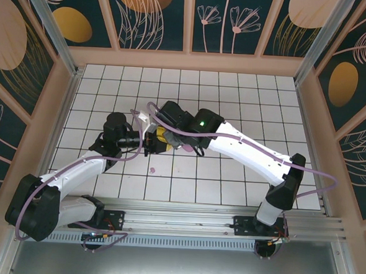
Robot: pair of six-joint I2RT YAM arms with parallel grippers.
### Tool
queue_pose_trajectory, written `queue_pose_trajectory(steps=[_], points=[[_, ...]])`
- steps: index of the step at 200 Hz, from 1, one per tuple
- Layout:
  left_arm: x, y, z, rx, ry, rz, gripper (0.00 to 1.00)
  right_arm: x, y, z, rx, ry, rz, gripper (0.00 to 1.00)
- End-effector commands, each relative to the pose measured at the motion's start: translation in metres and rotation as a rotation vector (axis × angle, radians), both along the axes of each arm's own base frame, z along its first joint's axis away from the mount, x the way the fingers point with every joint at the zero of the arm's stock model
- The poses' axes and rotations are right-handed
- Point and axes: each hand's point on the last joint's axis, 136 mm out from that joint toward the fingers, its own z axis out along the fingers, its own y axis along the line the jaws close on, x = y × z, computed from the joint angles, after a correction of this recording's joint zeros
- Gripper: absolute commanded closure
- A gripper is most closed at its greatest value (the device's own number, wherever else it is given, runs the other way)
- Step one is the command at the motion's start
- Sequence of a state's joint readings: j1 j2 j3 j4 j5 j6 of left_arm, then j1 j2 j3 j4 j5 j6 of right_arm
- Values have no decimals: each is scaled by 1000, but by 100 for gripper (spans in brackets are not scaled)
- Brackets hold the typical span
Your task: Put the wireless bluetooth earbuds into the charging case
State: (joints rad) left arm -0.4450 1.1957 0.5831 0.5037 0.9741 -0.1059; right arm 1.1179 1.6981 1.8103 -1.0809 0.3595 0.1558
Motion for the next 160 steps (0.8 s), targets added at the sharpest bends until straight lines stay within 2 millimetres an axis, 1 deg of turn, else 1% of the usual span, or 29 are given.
queue_pose_trajectory(steps=[1,24,60,111,160], points=[[-4,-1,37,-62,-150,-27,100,-19,7,-12,16,94,59,78],[-5,-1,37,-62,-152,-26,100,-16,6,-8,34,95,41,77],[-5,-1,38,-61,-153,-26,100,-9,3,3,95,101,-11,73],[-5,-1,38,-61,-157,-23,100,-3,-3,10,185,136,-60,69],[-5,0,38,-60,-162,-20,100,5,-11,21,306,160,-113,68]])
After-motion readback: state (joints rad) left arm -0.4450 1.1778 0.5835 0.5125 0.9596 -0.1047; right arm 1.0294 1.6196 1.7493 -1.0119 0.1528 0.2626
